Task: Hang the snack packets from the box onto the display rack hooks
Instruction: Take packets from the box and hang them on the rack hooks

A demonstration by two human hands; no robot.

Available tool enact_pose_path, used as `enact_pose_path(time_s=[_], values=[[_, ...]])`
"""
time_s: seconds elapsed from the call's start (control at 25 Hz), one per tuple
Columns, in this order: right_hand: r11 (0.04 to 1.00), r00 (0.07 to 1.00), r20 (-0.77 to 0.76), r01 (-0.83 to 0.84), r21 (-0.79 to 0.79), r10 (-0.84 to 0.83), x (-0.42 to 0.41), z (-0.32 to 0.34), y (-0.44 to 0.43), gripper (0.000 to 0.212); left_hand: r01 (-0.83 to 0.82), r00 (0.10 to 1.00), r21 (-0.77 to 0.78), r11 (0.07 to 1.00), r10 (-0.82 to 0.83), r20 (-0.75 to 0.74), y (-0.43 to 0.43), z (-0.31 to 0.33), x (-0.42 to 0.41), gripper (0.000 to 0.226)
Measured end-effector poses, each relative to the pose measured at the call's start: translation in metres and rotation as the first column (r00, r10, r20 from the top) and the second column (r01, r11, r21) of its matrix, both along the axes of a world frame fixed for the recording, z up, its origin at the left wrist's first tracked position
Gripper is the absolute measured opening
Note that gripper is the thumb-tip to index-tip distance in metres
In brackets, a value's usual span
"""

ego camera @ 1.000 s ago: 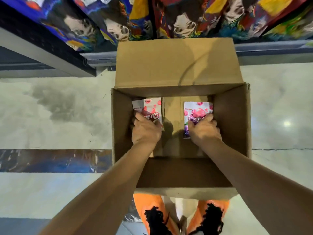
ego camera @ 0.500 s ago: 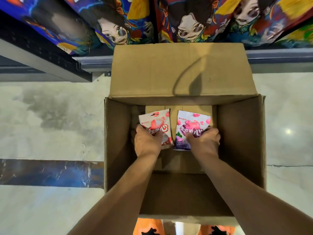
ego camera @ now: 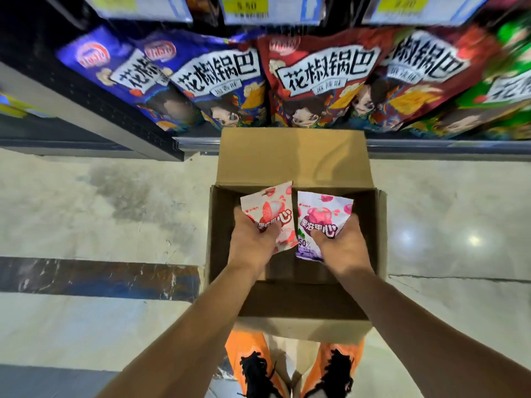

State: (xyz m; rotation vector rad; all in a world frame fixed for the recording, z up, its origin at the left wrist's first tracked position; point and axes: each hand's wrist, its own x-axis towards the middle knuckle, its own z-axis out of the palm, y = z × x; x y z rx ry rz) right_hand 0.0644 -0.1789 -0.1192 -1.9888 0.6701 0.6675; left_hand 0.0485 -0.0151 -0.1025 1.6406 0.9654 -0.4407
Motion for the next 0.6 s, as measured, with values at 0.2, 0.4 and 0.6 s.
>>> enact_pose_path(time_s=[0.2,0.4,0.6], values=[[0.998,0.971,0.235,-0.052,0.036,0.042,0.029,0.146,0.002,0.050,-0.016,0.981,-0.067,0.998,0.029,0.193,0.014,0.152,0.023,0.032],[0.961,0.924,0.382,-0.093,0.259,-0.013,0.066,0.349,0.021,0.055,-0.042,0.922,-0.059,0.997,0.061,0.382,0.041,0.340,0.058,0.034],[0.948,0.822,0.569,-0.189,0.256,0.010,0.087,0.538,0.038,0.039,-0.031,0.819,0.043,0.999,0.000,0.574,0.060,0.527,0.081,0.035]])
